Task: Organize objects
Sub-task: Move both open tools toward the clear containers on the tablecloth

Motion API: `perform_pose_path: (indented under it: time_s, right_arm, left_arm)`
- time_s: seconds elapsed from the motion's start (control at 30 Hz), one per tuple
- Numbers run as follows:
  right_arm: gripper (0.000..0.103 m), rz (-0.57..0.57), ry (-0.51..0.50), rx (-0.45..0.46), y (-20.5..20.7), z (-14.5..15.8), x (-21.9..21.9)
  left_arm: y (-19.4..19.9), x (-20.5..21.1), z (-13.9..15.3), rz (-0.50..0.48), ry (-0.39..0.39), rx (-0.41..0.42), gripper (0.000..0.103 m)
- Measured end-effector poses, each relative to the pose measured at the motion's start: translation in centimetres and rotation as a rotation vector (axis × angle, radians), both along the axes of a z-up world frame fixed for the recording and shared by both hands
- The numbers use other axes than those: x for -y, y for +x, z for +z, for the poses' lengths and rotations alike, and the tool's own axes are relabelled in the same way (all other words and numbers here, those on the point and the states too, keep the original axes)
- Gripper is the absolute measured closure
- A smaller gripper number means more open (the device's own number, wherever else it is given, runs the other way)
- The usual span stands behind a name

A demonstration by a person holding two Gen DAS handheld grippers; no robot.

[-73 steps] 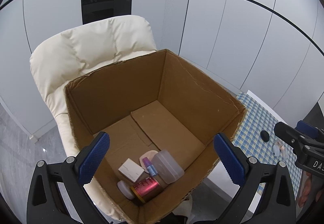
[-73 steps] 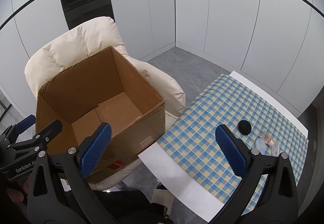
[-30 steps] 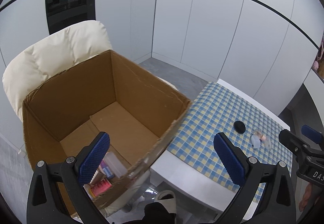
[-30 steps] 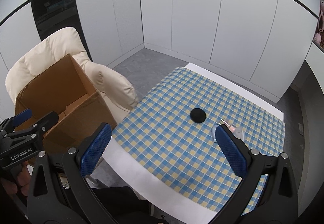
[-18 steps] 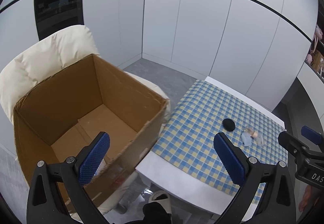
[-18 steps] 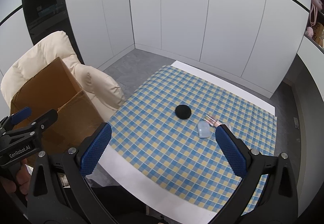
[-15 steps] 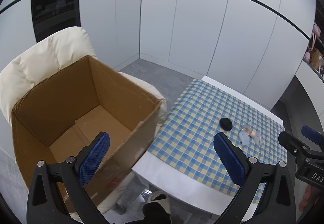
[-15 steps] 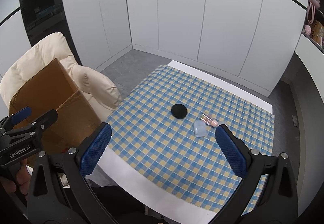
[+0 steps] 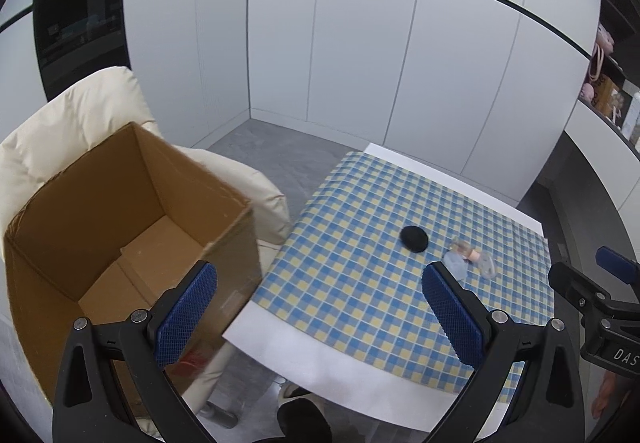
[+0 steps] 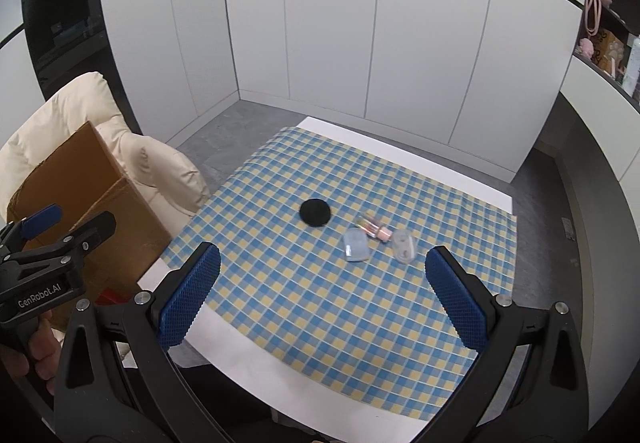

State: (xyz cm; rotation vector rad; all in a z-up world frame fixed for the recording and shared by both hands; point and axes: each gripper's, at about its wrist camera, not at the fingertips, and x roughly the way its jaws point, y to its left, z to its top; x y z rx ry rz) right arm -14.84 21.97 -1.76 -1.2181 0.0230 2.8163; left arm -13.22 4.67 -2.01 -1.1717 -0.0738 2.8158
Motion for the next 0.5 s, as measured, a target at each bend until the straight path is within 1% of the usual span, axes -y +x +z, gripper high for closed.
perform_pose_path:
  time_s: [0.5]
  right_arm:
    - [0.0, -0.085, -0.003, 0.002, 2.3, 0.1, -4.8]
  left_arm:
    - [0.1, -5.3, 0.1, -0.091, -0.006, -0.005, 0.001]
